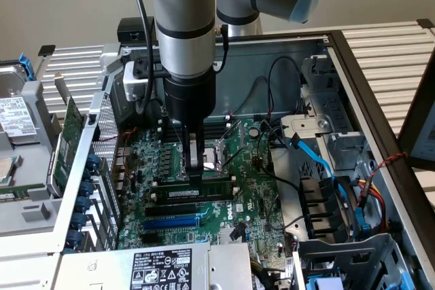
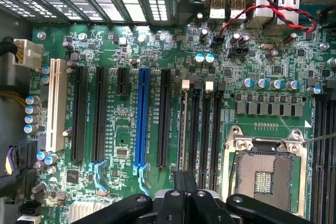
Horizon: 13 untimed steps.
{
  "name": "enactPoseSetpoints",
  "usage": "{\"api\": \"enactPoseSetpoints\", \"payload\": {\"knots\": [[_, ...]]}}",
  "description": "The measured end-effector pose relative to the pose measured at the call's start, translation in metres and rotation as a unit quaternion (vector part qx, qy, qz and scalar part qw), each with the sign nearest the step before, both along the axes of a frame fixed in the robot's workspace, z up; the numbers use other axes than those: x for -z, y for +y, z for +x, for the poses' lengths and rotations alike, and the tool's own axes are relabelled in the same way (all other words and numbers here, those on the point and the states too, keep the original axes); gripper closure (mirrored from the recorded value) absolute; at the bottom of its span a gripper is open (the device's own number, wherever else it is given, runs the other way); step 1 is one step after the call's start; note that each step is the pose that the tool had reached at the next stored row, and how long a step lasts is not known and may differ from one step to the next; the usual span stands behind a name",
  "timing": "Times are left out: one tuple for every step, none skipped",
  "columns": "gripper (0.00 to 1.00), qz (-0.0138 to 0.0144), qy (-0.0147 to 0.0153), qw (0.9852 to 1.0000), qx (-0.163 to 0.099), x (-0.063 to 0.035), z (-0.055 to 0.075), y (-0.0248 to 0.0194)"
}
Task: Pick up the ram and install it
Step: 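Press down the ram until it locks into place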
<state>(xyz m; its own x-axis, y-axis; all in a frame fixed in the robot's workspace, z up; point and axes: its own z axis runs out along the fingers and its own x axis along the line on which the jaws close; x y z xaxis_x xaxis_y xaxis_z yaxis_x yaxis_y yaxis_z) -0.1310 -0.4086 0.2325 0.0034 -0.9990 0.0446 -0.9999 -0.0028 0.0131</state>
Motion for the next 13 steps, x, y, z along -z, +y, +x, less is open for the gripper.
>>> {"api": "enactPoseSetpoints", "payload": {"knots": [[0.89,0.0,0.0,1.0,0.0,0.0006,0.0,0.0],[0.89,0.0,0.0,1.0,0.0,0.0013,0.0,0.0],[0.89,-0.0001,0.0,1.0,0.0,0.0019,0.0,0.0],[0.89,-0.0002,0.0001,1.0,0.0,0.0024,0.0,0.0],[0.89,-0.0003,0.0001,1.0,0.0,0.0027,-0.0001,-0.0001],[0.89,-0.0003,0.0002,1.0,0.0,0.0031,-0.0001,-0.0001],[0.89,-0.0003,0.0002,1.0,0.0,0.0034,-0.0001,-0.0001],[0.89,-0.0002,0.0002,1.0,0.0,0.0035,-0.0001,0.0],[0.89,-0.0001,0.0001,1.0,0.0,0.0036,-0.0001,0.0],[0.89,-0.0001,0.0002,1.0,0.0,0.0037,-0.0001,0.0],[0.89,0.0,0.0002,1.0,0.0,0.0037,-0.0001,-0.0001],[0.89,0.0,0.0003,1.0,0.0,0.0037,-0.0001,-0.0001],[0.89,0.0,0.0004,1.0,0.0,0.0037,-0.0001,-0.0003]]}}
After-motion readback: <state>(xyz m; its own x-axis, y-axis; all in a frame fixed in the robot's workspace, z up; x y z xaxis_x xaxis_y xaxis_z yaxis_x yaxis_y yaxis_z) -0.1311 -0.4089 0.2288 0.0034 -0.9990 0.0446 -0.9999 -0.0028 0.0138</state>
